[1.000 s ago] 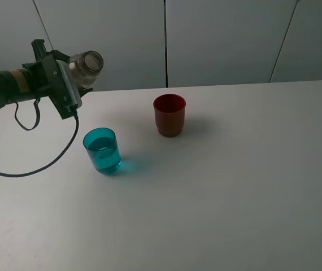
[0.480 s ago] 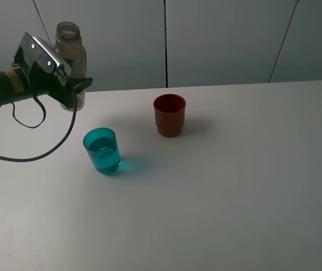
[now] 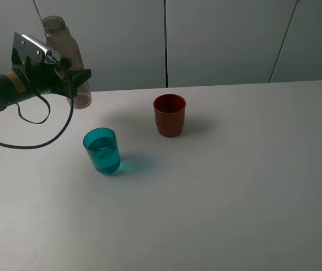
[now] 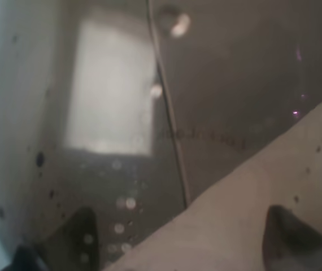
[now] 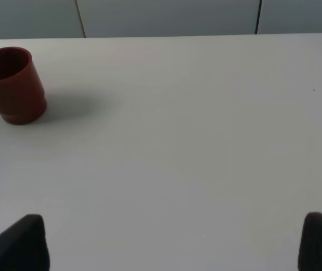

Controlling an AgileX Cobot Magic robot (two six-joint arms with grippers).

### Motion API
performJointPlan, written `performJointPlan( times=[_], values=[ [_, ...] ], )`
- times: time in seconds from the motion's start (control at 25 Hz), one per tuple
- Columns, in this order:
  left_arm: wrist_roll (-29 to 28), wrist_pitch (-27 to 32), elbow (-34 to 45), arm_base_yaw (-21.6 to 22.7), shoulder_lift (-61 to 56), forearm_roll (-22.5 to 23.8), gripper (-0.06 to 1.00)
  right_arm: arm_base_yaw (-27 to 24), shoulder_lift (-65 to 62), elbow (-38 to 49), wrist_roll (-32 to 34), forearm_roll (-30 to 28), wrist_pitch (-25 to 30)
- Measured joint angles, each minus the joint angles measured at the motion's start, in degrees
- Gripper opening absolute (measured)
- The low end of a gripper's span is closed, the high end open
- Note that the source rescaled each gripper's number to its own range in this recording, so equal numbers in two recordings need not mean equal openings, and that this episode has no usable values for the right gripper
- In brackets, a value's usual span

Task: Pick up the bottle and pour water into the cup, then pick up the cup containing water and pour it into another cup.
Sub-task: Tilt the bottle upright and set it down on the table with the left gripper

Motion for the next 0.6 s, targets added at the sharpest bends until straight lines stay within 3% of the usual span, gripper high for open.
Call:
performJointPlan(
  times=[0.32,0.6],
  values=[
    [0.22,-9.35,-0.03,3.54,5.45,-1.79,0.02,0.0,0.0,0.0,0.0,0.0,0.0],
    [3.21,-11.27,-0.12,5.66,9.6,-4.66,0.02,0.0,0.0,0.0,0.0,0.0,0.0]
  ],
)
